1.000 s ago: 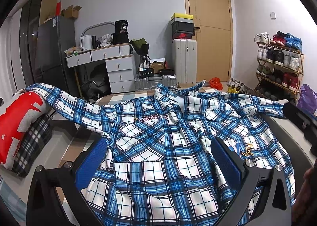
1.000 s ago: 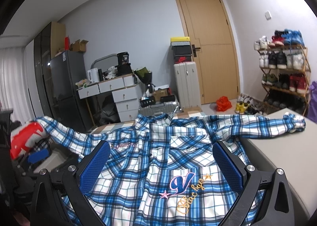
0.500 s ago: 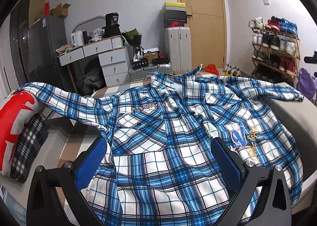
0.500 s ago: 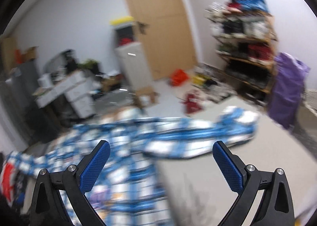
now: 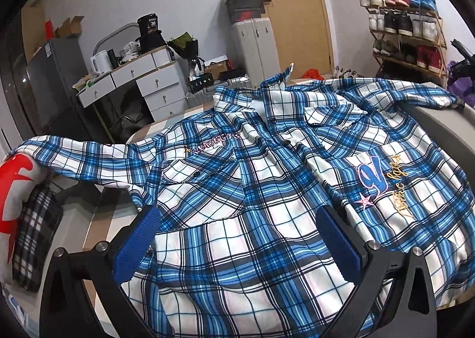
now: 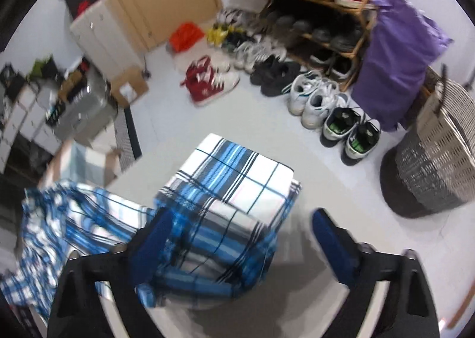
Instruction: Fold large clothes
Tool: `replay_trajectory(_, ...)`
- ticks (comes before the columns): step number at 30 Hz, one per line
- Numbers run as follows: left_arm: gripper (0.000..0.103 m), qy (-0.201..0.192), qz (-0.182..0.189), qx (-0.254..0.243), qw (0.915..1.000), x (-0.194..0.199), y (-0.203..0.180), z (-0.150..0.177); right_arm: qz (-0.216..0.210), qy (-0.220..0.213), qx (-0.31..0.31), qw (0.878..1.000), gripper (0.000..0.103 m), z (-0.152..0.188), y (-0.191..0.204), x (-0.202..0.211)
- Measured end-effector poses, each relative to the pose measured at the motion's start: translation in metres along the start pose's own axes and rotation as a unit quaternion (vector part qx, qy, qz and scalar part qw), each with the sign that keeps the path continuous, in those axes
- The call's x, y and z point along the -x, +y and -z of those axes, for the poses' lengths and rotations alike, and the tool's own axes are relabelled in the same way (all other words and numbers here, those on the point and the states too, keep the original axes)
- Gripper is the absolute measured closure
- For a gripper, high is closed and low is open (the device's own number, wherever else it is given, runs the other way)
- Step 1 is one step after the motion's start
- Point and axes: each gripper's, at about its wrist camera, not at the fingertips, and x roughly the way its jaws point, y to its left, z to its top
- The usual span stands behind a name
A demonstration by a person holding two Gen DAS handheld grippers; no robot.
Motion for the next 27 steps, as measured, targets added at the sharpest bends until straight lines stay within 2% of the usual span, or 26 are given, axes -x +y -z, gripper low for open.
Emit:
replay_trajectory(2, 0.001, 0.002, -0.002, -0.002, 1.0000, -0.003, 0.001, -0.001, 0.020, 0.016, 0.016, 1.000, 0.023, -0.003, 0.002, -0.007)
replay_trajectory(3, 0.001, 0.007, 0.000, 0.001, 1.0000, -0.004, 0.003, -0.001, 0.033, 0.021, 0.029, 0.999, 0.029, -0.004, 0.004, -0.010)
replay_trajectory(4, 0.001, 0.008, 0.003, 0.003, 1.0000, -0.007, 0.002, -0.002, 0.039, 0.022, 0.034, 0.998, 0.042, -0.005, 0.004, -0.010)
replay_trajectory(6, 0.001, 0.019, 0.012, 0.010, 0.9997, -0.009, 0.003, -0.002, 0.033, 0.031, 0.036, 0.998, 0.047, -0.004, 0.005, -0.017)
replay_trajectory(8, 0.001, 0.023, 0.019, 0.016, 0.9994, -0.011, 0.002, -0.003, 0.049, 0.020, 0.045, 0.998, 0.060, -0.004, 0.004, -0.019)
replay_trajectory(9, 0.001, 0.027, 0.025, 0.019, 0.9991, -0.011, 0.002, -0.003, 0.056, 0.016, 0.049, 0.997, 0.068, -0.003, 0.005, -0.018)
replay_trajectory(10, 0.001, 0.027, 0.027, 0.020, 0.9991, -0.012, 0.000, -0.003, 0.053, 0.013, 0.041, 0.998, 0.090, -0.006, 0.003, -0.019)
replay_trajectory(12, 0.001, 0.024, 0.027, 0.018, 0.9992, -0.009, -0.003, -0.003, 0.021, 0.004, 0.003, 1.000, 0.092, -0.007, -0.007, -0.014)
replay_trajectory(16, 0.001, 0.018, 0.026, 0.016, 0.9994, -0.007, -0.005, -0.004, 0.022, -0.047, -0.005, 0.999, 0.094, -0.007, -0.011, 0.003)
replay_trajectory(19, 0.001, 0.013, 0.027, 0.017, 0.9994, -0.005, -0.005, -0.006, 0.016, -0.107, -0.038, 0.993, 0.095, -0.003, -0.024, 0.031)
replay_trajectory(23, 0.001, 0.010, 0.026, 0.020, 0.9994, -0.006, -0.003, -0.008, -0.013, -0.196, -0.133, 0.972, 0.095, 0.018, -0.056, 0.079)
replay_trajectory(24, 0.001, 0.011, 0.028, 0.021, 0.9993, -0.006, -0.002, -0.009, -0.017, -0.203, -0.155, 0.967, 0.095, 0.023, -0.062, 0.084)
replay_trajectory(25, 0.001, 0.011, 0.030, 0.024, 0.9992, -0.005, -0.001, -0.010, -0.022, -0.211, -0.202, 0.956, 0.095, 0.038, -0.074, 0.091)
replay_trajectory(27, 0.001, 0.007, 0.035, 0.028, 0.9990, -0.003, -0.001, -0.010, -0.039, -0.204, -0.237, 0.949, 0.095, 0.054, -0.087, 0.090)
